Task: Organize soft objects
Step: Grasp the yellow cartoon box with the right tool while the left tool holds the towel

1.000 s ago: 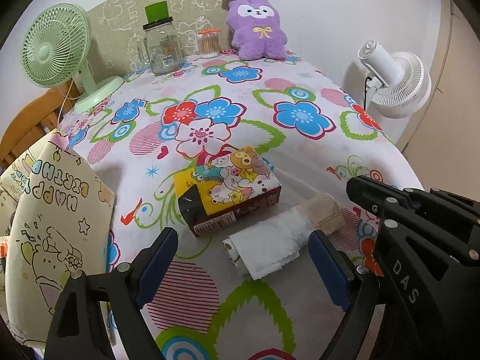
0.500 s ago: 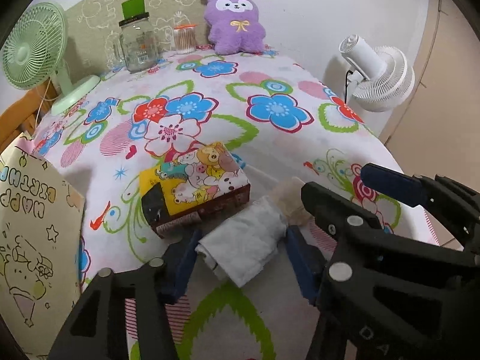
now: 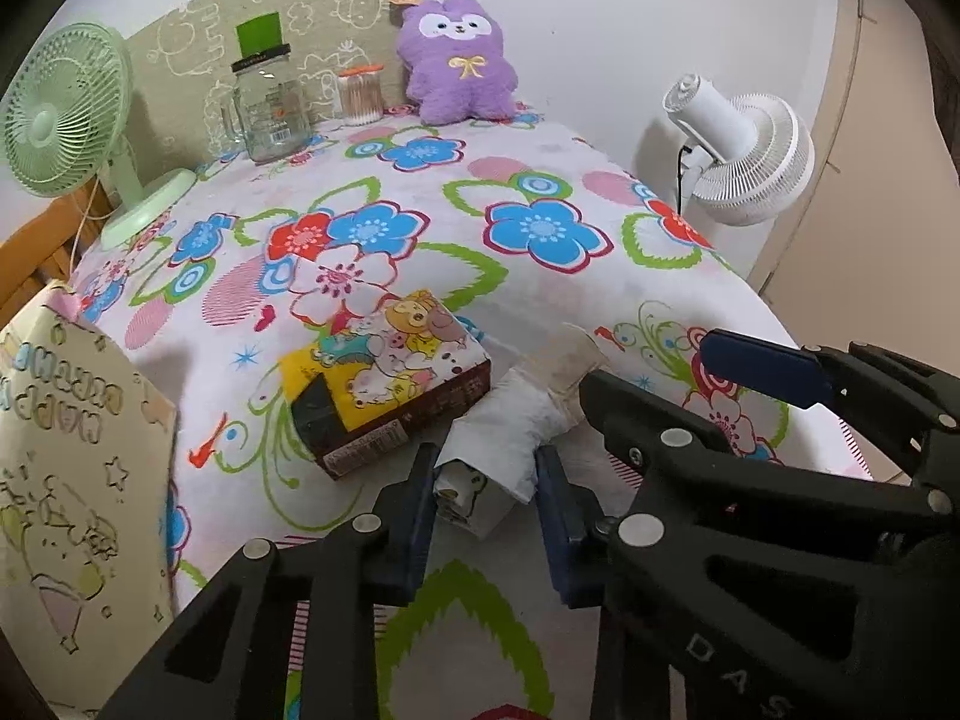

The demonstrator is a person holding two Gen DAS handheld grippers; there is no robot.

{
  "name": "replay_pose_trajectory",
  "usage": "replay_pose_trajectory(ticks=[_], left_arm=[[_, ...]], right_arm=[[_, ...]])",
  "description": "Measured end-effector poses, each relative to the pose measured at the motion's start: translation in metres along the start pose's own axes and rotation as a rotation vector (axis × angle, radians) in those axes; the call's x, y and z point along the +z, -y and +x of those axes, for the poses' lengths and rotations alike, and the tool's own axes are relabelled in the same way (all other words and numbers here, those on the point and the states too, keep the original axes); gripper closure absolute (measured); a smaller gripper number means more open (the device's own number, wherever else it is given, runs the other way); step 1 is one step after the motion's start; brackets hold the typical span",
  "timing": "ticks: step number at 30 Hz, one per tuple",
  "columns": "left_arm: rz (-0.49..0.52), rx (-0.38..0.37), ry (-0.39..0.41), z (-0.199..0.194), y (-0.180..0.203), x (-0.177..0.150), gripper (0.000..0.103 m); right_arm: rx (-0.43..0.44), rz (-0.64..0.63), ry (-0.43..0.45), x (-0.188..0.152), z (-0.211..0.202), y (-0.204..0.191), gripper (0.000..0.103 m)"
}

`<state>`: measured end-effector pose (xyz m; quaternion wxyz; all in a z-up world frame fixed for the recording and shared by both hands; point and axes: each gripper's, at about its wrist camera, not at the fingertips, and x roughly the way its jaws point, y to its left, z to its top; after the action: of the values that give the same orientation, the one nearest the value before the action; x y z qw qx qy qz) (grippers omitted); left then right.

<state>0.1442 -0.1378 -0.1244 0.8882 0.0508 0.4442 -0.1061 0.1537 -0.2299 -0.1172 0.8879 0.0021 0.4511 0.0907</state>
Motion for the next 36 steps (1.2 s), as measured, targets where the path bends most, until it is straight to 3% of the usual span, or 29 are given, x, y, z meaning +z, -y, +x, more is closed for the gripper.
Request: replay_pose_trajectory(ticks=[8,18,29,36], left_arm=[[-0.028,0.008,0.050,-0.019,-0.008,-0.001,0.073],[-0.147,0.105,0.107,-0.036,-0.035,0.002,0.073],[-0.252,0.219,0.069,-0.012,-0.057,0.004,0.073],[-0.259,0.226,0.051,-0.001,-0.060,0.004,0.073]], right_arm=[[0.007,-0.013,0.029,0.003,-0.013,-0.009,0.043],[0.030,-0.021,0.085,0.015,-0.028,-0.025,0.036],[0.073,-0.051,0.045,0.030,-0.003,-0.040,0.031],[0.092,-0.087,0.014,0.034,0.015,-0.050,0.027]])
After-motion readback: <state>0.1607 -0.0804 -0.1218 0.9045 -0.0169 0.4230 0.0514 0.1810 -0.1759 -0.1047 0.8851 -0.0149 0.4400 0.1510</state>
